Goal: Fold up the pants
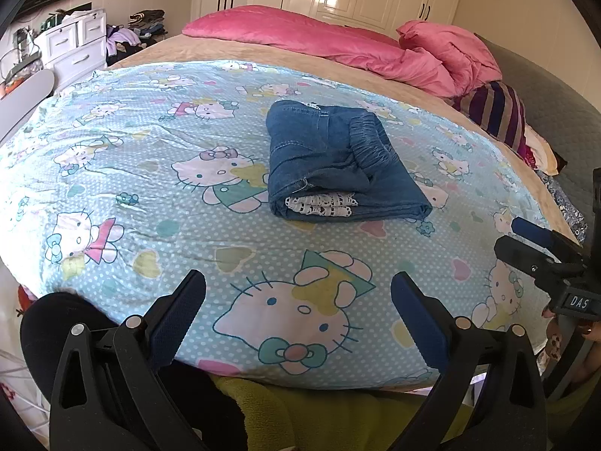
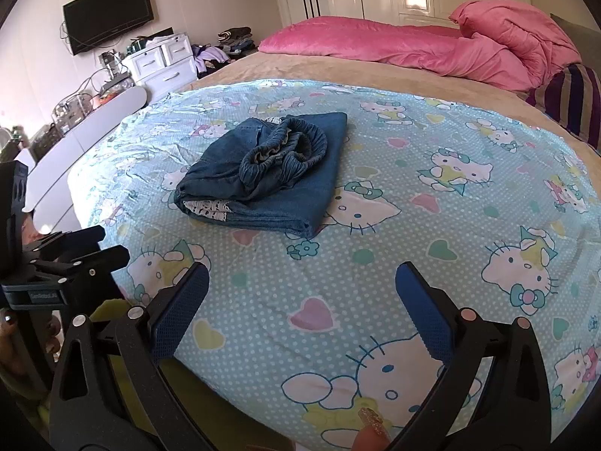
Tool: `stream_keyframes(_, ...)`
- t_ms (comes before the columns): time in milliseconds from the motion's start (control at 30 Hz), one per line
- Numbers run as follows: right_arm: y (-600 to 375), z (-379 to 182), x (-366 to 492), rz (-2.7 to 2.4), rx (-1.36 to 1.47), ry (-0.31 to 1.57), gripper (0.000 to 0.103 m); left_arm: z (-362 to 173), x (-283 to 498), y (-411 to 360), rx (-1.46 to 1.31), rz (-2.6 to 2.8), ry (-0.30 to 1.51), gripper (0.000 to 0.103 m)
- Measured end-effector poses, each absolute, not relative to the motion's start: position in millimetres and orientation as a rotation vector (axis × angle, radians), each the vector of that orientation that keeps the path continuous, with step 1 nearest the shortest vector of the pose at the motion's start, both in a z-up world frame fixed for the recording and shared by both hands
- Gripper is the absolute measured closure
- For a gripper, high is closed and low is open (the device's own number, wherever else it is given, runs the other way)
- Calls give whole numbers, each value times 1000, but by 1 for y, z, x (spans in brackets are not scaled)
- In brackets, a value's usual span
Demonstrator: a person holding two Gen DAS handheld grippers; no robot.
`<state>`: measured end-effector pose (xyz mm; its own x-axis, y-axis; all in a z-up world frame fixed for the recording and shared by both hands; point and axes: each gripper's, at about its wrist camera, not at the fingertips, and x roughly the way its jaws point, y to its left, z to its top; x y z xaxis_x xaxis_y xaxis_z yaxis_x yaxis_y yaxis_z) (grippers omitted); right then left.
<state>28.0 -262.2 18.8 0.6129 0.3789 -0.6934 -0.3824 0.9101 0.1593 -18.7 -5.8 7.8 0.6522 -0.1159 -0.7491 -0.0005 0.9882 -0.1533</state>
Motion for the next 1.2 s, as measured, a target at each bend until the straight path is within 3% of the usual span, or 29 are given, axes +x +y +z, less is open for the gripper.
stream_keyframes(1200, -262, 18, 33, 423, 0, 800, 9, 7, -19, -3, -107, -41, 861, 4)
